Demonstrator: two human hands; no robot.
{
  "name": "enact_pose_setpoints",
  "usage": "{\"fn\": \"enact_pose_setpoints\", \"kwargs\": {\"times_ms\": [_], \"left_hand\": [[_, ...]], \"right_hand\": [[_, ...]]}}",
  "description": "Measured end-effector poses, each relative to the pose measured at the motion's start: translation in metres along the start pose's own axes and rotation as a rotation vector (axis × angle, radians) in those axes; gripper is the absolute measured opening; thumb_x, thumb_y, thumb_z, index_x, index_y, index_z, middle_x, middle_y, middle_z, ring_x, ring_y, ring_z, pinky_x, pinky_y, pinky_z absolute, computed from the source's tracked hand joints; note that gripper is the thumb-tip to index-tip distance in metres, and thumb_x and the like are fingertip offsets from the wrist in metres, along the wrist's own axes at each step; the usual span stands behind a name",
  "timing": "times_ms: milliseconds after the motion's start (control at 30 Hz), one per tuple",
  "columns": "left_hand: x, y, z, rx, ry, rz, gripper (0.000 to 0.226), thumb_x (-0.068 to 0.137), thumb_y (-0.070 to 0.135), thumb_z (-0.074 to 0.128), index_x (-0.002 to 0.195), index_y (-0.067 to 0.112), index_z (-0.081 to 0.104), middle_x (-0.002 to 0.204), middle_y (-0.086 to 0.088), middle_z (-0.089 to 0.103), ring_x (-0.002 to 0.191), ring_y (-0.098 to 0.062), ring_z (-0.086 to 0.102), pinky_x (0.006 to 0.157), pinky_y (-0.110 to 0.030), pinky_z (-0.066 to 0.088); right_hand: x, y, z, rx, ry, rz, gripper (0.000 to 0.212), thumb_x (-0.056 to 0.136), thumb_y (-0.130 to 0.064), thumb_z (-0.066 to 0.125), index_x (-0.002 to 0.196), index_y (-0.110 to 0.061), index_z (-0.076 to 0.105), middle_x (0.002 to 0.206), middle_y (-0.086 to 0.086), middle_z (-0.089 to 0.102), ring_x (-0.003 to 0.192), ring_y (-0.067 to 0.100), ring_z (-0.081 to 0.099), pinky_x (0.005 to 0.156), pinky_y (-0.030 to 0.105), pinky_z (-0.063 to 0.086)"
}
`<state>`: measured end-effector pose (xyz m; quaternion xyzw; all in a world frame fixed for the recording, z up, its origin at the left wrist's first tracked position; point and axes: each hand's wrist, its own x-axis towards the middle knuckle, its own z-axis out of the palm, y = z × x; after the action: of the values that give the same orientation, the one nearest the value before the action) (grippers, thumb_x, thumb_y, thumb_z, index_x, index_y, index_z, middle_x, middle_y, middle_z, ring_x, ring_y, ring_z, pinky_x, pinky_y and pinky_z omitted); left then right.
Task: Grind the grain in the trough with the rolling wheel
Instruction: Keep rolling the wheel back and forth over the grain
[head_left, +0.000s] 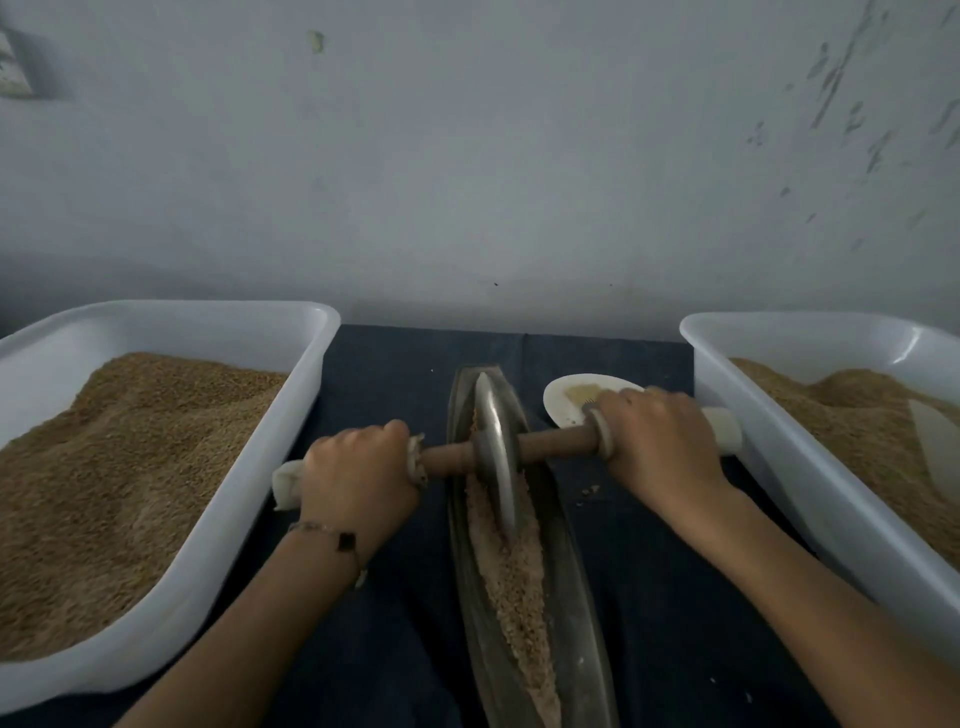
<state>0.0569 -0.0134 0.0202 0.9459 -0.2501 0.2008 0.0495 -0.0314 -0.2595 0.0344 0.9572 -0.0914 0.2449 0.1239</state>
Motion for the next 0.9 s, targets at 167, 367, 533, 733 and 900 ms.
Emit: {"fn": "enact_pose_setpoints", "kwargs": {"times_ms": [167, 367, 533, 733, 900], "left_hand": [[0.025, -0.003, 0.01, -0.057, -0.054, -0.064, 0.03, 0.089, 0.034, 0.049, 0.065, 0.027, 0.032, 0.063, 0.011, 0.043, 0.057, -0.01, 0.042, 0.055, -0.026, 0.032], [0.0, -0.006, 0.008, -0.023, -0.018, -0.01, 0.037, 0.087, 0.035, 0.053, 0.064, 0.029, 0.025, 0.061, 0.012, 0.037, 0.052, -0.004, 0.033, 0.046, -0.023, 0.018], [-0.049, 0.007, -0.025, -0.073, 0.098, 0.193, 0.05, 0.06, 0.022, 0.08, 0.061, 0.025, 0.031, 0.05, 0.012, 0.034, 0.045, -0.007, 0.028, 0.048, -0.021, 0.02], [-0.09, 0.009, -0.042, -0.064, 0.121, 0.19, 0.045, 0.047, 0.017, 0.083, 0.057, 0.021, 0.039, 0.046, 0.007, 0.041, 0.038, -0.016, 0.04, 0.04, -0.026, 0.028], [-0.072, 0.009, -0.034, -0.042, 0.108, 0.202, 0.046, 0.045, 0.016, 0.085, 0.052, 0.021, 0.04, 0.042, 0.008, 0.04, 0.035, -0.012, 0.035, 0.04, -0.021, 0.023]], "right_hand": [[0.028, -0.001, 0.009, -0.024, -0.008, 0.01, 0.021, 0.075, -0.012, 0.06, 0.077, -0.021, 0.042, 0.079, 0.001, 0.061, 0.073, 0.024, 0.053, 0.061, 0.032, 0.026], [-0.003, -0.008, -0.01, 0.001, 0.064, -0.009, 0.023, 0.062, -0.011, 0.08, 0.073, -0.014, 0.06, 0.066, 0.003, 0.061, 0.061, 0.023, 0.056, 0.058, 0.03, 0.03], [-0.057, -0.001, -0.034, 0.067, 0.032, -0.006, 0.027, 0.061, -0.01, 0.081, 0.074, -0.017, 0.058, 0.065, 0.0, 0.059, 0.058, 0.022, 0.053, 0.056, 0.029, 0.031], [-0.091, 0.006, -0.06, 0.109, 0.114, -0.119, 0.039, 0.044, -0.004, 0.08, 0.064, -0.019, 0.05, 0.057, -0.002, 0.048, 0.05, 0.016, 0.039, 0.051, 0.028, 0.027], [-0.07, 0.003, -0.027, 0.135, -0.011, -0.048, 0.042, 0.048, -0.008, 0.083, 0.063, -0.022, 0.047, 0.056, -0.003, 0.05, 0.049, 0.018, 0.045, 0.048, 0.029, 0.026]]}}
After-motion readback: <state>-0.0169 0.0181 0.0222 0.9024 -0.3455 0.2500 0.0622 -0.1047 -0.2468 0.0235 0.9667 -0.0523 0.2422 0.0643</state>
